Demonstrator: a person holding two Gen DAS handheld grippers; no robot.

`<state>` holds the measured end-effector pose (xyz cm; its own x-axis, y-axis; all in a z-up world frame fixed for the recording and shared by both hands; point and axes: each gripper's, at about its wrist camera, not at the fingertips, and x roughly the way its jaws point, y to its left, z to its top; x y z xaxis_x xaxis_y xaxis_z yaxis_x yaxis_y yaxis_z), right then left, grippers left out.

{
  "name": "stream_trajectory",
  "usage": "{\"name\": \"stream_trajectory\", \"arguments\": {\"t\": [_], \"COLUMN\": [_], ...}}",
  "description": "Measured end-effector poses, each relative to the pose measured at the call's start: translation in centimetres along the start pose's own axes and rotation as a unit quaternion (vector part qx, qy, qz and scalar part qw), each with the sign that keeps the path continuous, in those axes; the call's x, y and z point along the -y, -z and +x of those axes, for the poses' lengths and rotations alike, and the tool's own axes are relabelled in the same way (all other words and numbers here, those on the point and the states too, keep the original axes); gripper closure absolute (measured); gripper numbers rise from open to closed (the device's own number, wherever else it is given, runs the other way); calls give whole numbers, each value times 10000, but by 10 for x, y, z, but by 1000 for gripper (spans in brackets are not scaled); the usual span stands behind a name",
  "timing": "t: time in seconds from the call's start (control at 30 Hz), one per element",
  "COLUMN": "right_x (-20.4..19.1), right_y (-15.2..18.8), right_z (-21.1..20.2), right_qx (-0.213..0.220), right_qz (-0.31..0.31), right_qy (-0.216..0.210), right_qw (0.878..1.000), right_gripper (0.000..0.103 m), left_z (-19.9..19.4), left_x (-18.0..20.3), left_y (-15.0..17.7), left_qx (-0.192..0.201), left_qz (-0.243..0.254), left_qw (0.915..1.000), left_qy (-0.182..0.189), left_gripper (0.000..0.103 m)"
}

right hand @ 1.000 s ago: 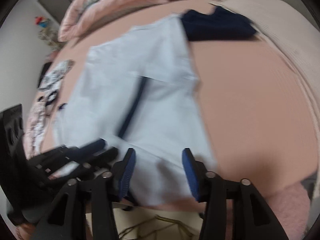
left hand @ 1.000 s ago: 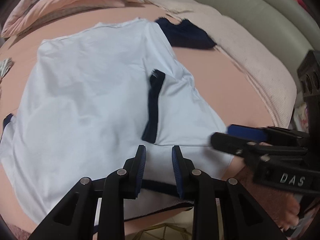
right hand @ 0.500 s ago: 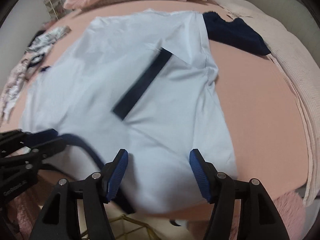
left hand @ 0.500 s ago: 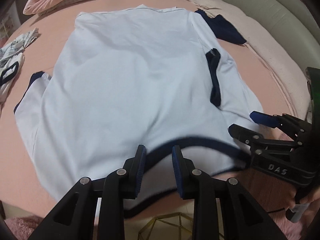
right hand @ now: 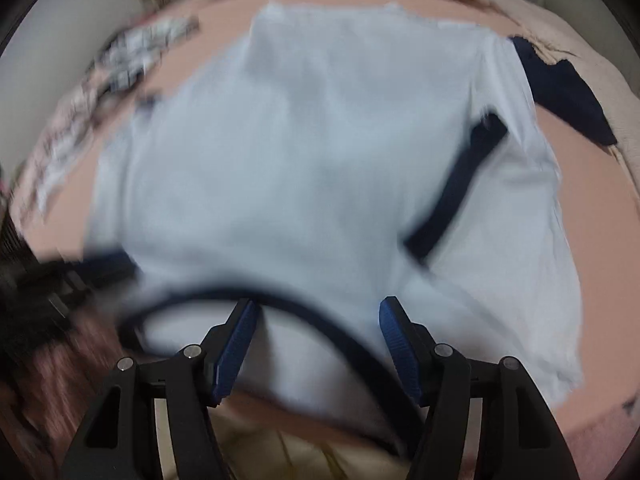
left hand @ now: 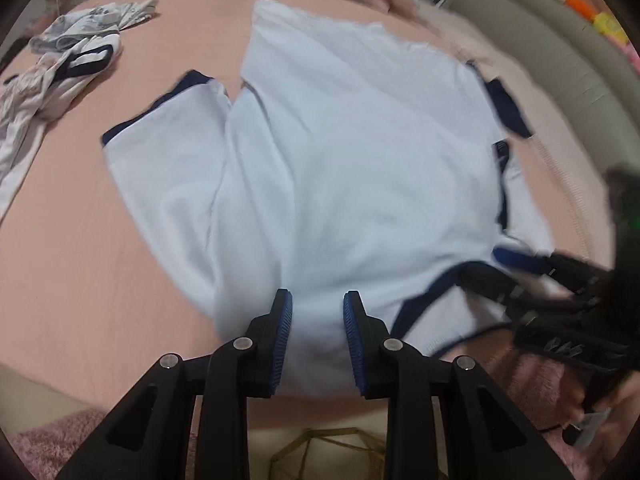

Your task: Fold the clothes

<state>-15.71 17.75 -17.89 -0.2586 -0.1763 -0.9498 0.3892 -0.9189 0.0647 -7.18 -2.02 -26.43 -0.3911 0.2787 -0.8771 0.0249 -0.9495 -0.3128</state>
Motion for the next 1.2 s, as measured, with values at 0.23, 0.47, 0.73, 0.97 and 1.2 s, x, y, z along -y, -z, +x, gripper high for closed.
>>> {"name": "stream_trajectory", "arguments": {"t": [0.23, 0.47, 0.73, 0.97, 1.2], "right_x": [-19, -65, -65, -58, -49], "right_y": [-39, -119, -96, -59, -67], "right_z": [-33, 9, 41, 19, 17], "right_qx": [565, 819, 489, 598, 544], "right_qz": [146, -84, 48, -70, 346], "right_qy": [-764, -841, -807, -722, -945], "right_qw": [9954, 9931, 9955, 9956, 9934], "right_gripper": [39, 39, 39, 39, 40], "left_z": [-6, -2, 0, 10, 11], "left_x": [-48, -80, -97, -96, -95], "left_y": [-19, -39, -51, -61, -59], "left_qx": [377, 632, 595, 637, 807], "left_qz": [-1061, -1746, -1836, -1618, -1585], "left_qw": [9936, 9825, 9812, 9843, 9837], "left_qy": [-70, -126, 18, -306, -264], "left_gripper": [79, 79, 67, 66, 67]}}
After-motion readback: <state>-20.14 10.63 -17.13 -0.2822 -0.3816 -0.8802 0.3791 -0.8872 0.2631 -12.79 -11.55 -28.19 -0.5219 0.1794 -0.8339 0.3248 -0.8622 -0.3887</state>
